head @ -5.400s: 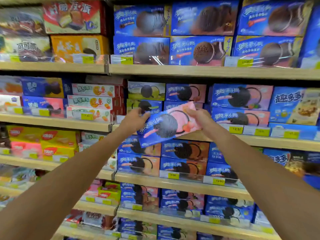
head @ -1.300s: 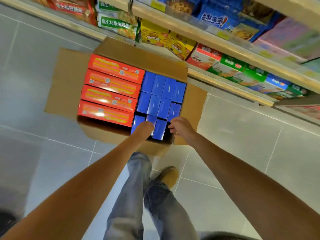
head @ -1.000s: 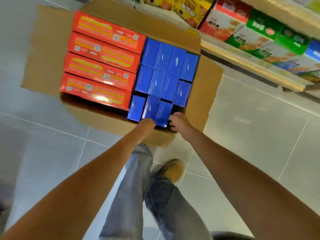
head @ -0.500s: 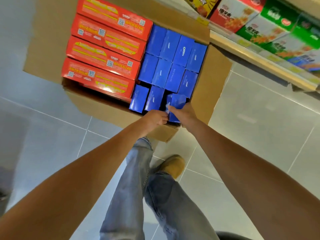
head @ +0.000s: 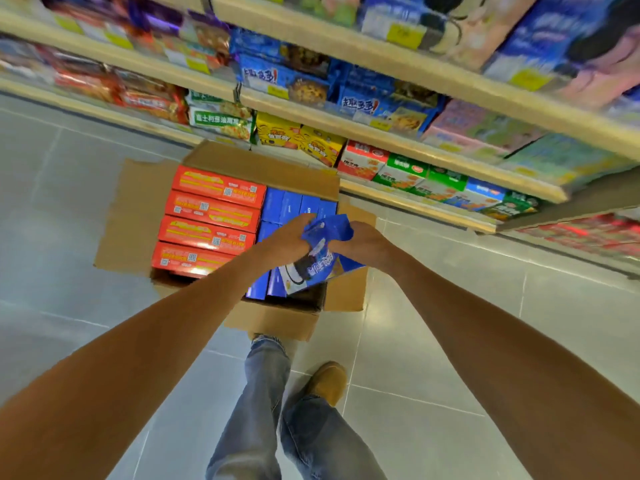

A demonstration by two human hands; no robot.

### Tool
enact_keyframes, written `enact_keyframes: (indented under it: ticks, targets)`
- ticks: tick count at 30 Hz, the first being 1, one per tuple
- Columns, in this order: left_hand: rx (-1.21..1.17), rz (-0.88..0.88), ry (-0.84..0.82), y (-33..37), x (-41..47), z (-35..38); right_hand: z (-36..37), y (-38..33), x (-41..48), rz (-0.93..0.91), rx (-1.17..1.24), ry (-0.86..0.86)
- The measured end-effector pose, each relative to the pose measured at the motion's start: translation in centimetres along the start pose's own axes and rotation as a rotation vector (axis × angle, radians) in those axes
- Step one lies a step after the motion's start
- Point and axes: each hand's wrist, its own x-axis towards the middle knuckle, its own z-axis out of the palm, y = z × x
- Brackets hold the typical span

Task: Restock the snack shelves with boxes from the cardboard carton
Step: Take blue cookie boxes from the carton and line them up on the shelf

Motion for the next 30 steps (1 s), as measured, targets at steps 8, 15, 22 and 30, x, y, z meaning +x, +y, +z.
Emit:
enact_keyframes:
  ticks: [8, 15, 22, 30]
  targets:
    - [0.294, 0.372, 0.005, 15.2, -9.8, -9.5, -13.2, -12.5, -12.0, -0.222, -0.182, -0.046]
    - [0.374, 0.479, 0.150, 25.8, -20.2, -16.3, -20.9, -21.4, -22.3, -0.338, -0.216, 0.089]
    - [0.191, 0.604, 0.299, 34.5, -29.7, -22.0, -27.5, -28.5, -32.8, -0.483, -0.064, 0.229]
    - [-0.415, 0.771, 0.315, 41.9, -35.4, -28.7, -33.8, -33.4, -40.9, -0.584, -0.141, 0.468]
